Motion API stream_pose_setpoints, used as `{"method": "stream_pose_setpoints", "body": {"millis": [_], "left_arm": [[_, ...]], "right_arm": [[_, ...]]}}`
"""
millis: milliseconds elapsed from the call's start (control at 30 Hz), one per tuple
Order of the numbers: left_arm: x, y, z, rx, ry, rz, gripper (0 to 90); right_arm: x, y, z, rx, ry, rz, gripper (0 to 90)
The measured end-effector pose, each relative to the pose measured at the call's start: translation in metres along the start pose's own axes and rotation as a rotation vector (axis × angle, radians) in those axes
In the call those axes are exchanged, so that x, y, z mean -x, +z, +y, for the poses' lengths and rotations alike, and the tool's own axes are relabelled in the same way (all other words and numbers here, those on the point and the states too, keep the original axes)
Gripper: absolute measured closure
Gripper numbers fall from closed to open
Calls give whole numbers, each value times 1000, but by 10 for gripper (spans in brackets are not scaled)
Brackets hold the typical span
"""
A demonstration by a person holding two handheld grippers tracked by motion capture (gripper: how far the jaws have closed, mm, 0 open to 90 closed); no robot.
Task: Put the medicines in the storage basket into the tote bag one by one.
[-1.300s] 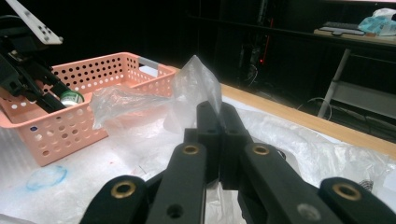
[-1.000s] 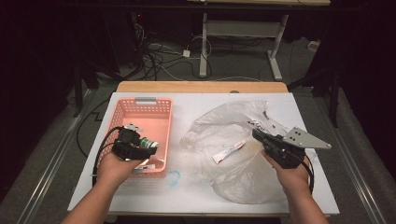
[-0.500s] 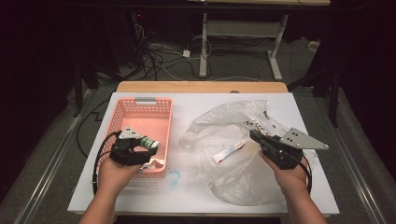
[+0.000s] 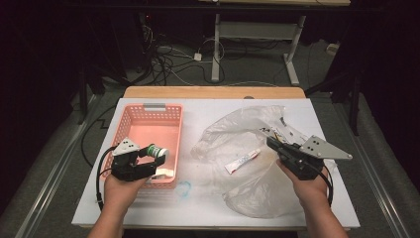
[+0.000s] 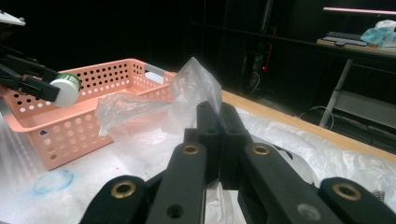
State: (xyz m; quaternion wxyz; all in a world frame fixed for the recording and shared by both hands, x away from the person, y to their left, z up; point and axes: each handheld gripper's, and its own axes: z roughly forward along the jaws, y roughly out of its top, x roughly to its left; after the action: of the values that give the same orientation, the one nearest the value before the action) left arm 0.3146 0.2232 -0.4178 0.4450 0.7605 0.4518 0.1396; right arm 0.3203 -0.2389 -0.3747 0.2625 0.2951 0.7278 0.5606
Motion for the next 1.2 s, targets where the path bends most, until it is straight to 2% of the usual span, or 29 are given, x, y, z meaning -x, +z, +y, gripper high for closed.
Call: {"method": "stream_pose_setpoints", "body": {"millis": [233,367,600,733,1200], "left_arm": [[8,-5,0,61,-10,-53,352],[17,-6,2,90,-6,-83,352],[37,0,5,83,54,-104,352],[46,2,6,92,69,-130,352],[80,15,7,68,142,-206,352]], "right_arm": [[0,0,-1,-4,4,5,900],[-1,1,-2,-6,4,8,900],[-2,2,-2,-9,1,10,900],[-2,2,-2,-10,-2,7,900],[-5,4,-3,-20,0,13,900]]}}
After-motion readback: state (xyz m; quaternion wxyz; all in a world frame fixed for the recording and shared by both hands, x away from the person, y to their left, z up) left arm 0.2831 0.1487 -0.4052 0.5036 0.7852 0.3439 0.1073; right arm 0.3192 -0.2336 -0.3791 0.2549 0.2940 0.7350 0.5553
